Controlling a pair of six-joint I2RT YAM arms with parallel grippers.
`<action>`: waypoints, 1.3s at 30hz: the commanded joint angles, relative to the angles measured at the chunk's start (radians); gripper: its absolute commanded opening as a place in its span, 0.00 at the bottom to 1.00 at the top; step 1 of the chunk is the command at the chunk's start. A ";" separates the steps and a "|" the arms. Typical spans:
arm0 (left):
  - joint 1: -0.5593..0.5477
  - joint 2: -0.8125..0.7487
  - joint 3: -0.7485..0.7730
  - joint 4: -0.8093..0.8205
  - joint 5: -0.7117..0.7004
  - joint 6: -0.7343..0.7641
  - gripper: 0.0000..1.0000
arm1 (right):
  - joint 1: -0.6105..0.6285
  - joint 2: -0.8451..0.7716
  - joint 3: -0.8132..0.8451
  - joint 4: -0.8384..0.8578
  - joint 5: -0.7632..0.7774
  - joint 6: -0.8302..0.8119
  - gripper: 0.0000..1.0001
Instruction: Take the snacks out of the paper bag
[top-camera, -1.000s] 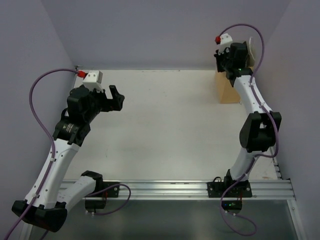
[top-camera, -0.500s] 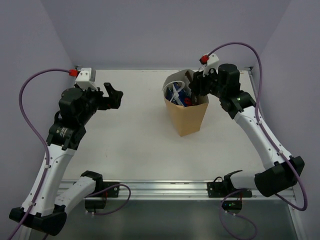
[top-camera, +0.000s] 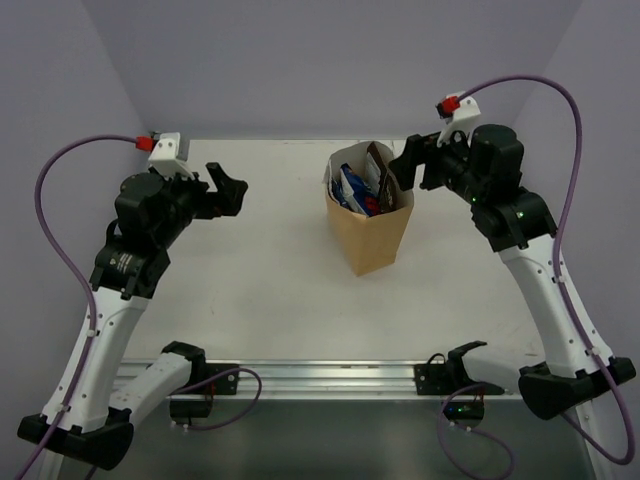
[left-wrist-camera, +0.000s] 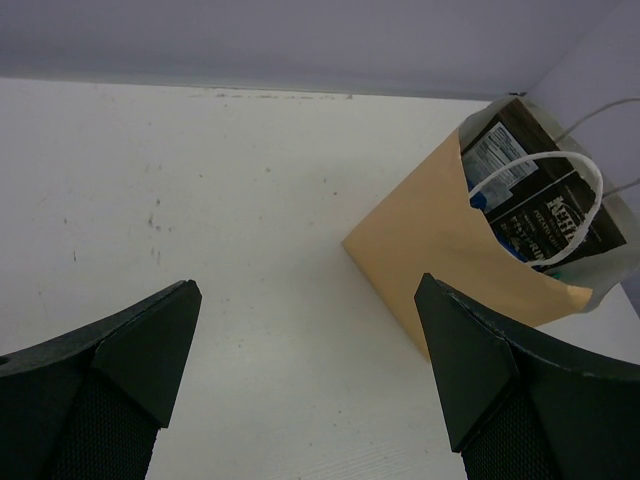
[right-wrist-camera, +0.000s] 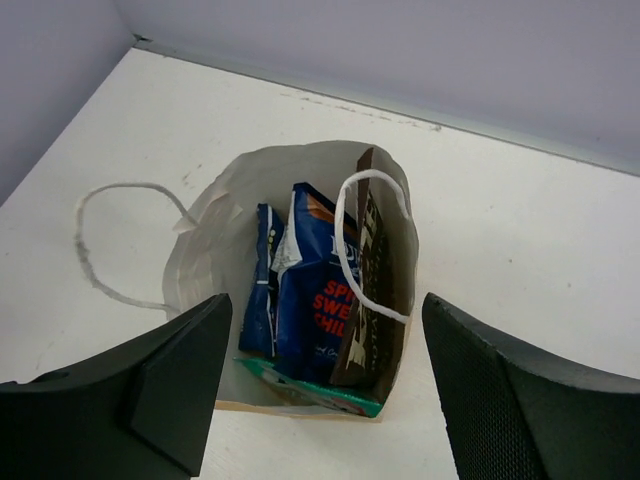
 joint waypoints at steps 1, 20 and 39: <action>-0.005 0.011 0.055 -0.007 0.030 -0.019 1.00 | -0.013 0.029 -0.002 -0.065 0.083 0.067 0.79; -0.005 0.034 0.078 -0.049 0.083 -0.019 1.00 | -0.153 0.251 -0.096 0.092 -0.053 0.120 0.37; -0.392 0.556 0.599 -0.024 0.049 -0.129 1.00 | -0.093 0.100 -0.078 0.175 0.173 -0.011 0.00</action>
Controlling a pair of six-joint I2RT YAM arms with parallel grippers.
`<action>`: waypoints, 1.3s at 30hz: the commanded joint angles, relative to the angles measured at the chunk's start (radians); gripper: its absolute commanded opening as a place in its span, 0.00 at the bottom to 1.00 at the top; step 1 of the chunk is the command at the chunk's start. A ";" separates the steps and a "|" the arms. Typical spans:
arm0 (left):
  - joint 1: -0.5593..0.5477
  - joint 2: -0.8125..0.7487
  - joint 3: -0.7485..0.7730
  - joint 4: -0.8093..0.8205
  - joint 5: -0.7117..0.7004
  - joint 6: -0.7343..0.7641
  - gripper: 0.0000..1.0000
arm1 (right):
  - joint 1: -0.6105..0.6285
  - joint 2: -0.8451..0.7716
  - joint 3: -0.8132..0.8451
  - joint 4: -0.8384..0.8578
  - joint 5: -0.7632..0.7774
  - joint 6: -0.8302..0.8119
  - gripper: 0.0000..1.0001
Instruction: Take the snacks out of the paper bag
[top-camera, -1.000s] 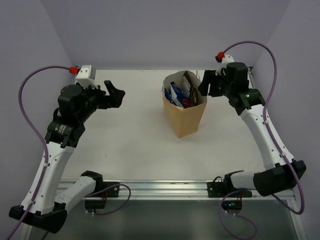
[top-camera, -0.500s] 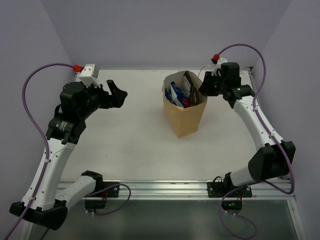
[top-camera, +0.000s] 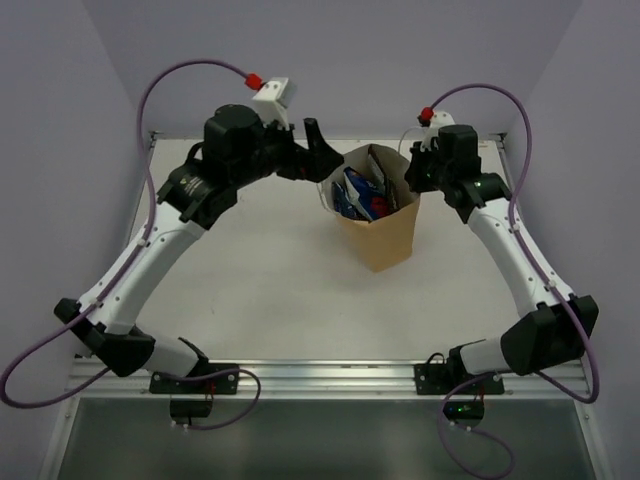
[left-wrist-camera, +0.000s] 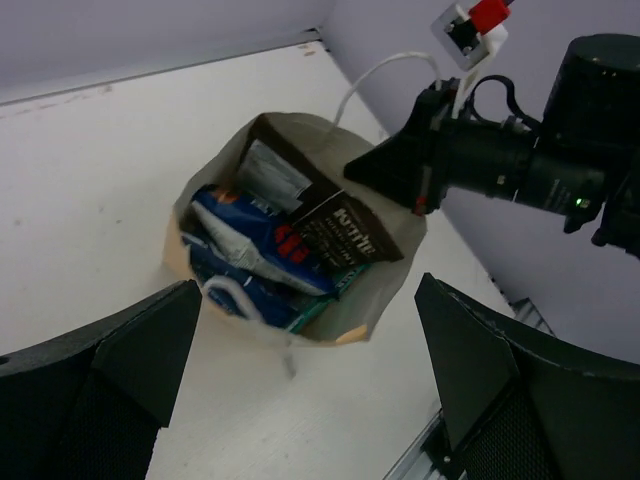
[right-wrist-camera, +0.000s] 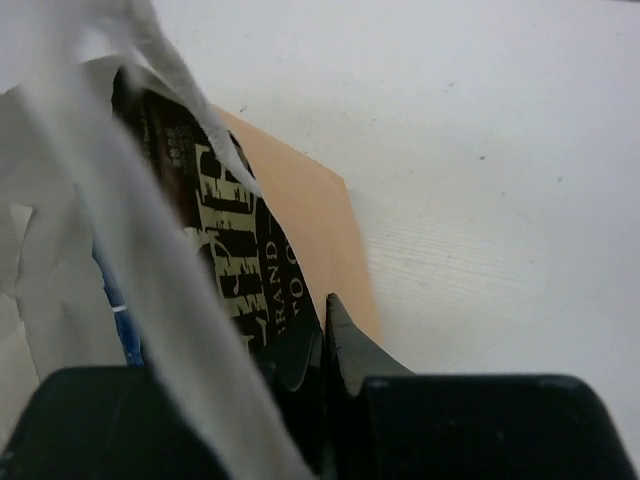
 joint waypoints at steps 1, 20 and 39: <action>-0.120 0.125 0.187 0.028 -0.081 -0.040 1.00 | 0.015 -0.162 0.025 0.146 0.177 -0.048 0.00; -0.320 0.257 -0.043 0.252 -0.212 -0.324 0.89 | 0.196 -0.433 -0.406 0.409 0.532 -0.071 0.00; -0.391 0.428 -0.115 0.263 -0.301 -0.422 0.65 | 0.273 -0.496 -0.450 0.386 0.619 0.027 0.00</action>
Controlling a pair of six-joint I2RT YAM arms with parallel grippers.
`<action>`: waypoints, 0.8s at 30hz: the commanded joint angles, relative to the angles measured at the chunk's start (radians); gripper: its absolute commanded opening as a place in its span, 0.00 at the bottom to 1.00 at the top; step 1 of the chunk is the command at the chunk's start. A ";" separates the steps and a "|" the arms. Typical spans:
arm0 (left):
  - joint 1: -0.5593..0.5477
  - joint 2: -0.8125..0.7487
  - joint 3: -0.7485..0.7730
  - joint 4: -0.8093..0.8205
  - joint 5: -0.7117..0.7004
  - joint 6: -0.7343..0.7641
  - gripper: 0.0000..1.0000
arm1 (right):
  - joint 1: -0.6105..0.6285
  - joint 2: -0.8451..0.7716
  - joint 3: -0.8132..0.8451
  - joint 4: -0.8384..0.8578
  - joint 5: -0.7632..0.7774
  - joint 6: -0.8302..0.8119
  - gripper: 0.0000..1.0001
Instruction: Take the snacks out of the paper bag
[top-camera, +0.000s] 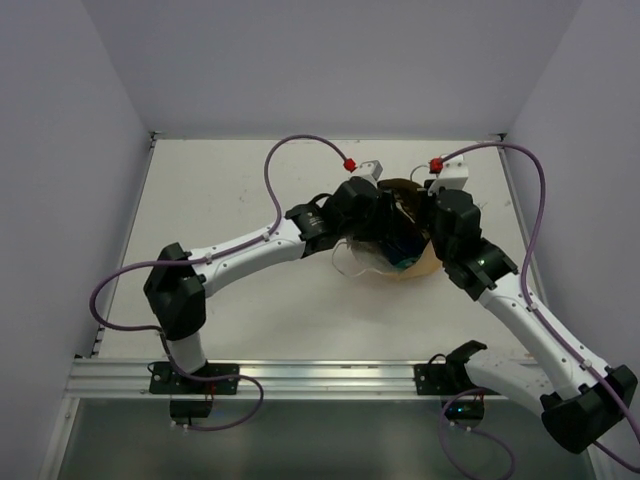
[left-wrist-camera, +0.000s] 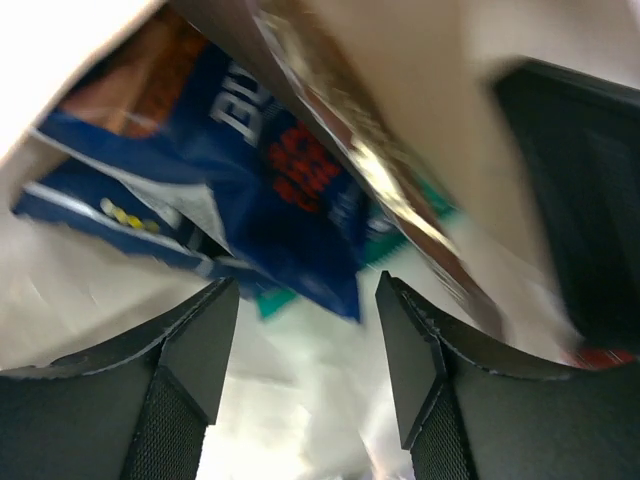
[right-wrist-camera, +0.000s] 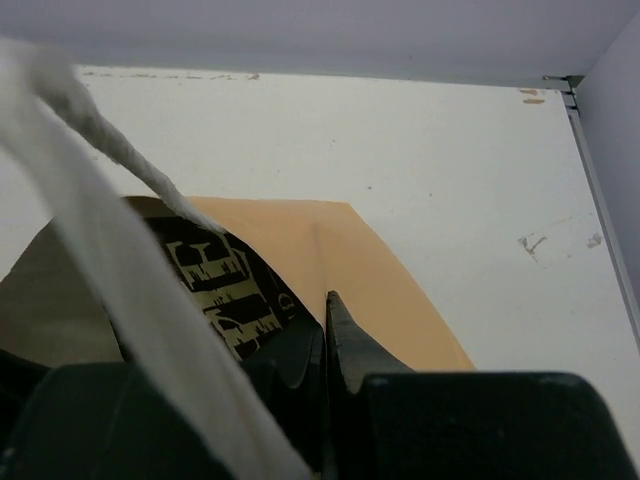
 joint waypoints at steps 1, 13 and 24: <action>0.000 0.028 0.011 0.014 -0.098 -0.025 0.64 | 0.011 -0.046 0.005 0.076 0.050 0.093 0.00; 0.005 0.115 0.016 0.063 -0.120 -0.055 0.63 | 0.014 -0.077 -0.033 0.056 0.028 0.184 0.00; 0.005 0.056 0.001 0.123 -0.092 -0.018 0.04 | 0.014 -0.074 -0.068 0.050 0.085 0.216 0.00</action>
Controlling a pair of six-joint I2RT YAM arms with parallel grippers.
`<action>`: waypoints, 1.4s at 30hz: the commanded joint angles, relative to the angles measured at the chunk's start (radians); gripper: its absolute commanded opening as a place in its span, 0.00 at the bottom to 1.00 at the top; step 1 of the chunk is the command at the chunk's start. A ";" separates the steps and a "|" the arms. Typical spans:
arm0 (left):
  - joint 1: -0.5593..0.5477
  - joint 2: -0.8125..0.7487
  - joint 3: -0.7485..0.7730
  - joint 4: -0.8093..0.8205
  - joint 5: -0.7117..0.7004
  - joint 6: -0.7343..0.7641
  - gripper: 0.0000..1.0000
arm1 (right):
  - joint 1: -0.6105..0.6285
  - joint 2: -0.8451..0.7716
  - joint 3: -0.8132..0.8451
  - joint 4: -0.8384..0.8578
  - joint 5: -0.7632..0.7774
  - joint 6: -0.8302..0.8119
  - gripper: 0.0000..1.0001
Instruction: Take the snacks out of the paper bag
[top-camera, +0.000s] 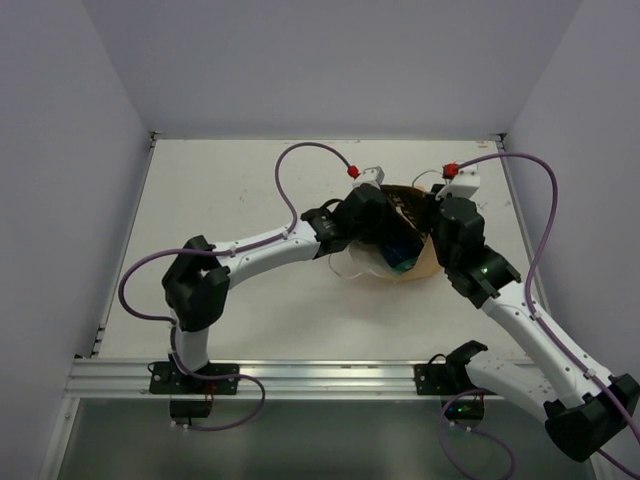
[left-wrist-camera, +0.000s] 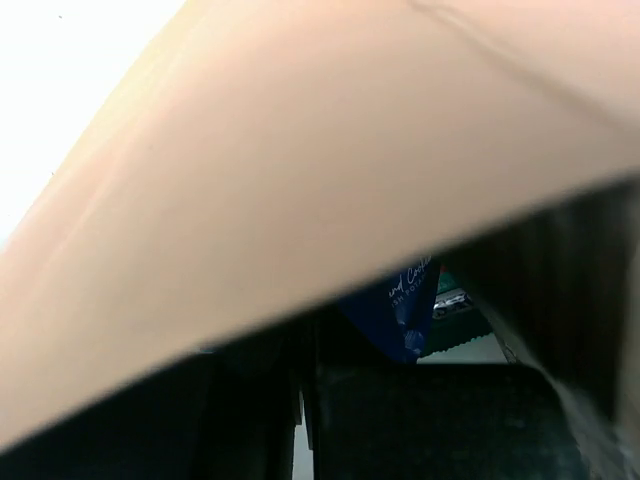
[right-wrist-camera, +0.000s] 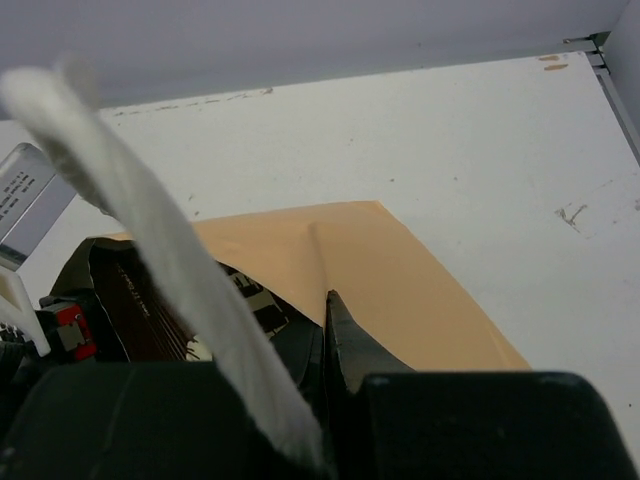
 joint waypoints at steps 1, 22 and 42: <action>0.004 -0.097 0.000 0.043 -0.025 0.029 0.00 | 0.005 -0.019 -0.018 0.033 0.072 0.043 0.00; 0.504 -0.649 -0.013 -0.284 0.078 0.383 0.00 | -0.067 0.050 0.063 -0.045 0.195 -0.018 0.00; 0.933 -0.264 -0.494 0.411 0.363 0.368 0.59 | -0.065 0.033 0.067 -0.034 -0.006 -0.082 0.00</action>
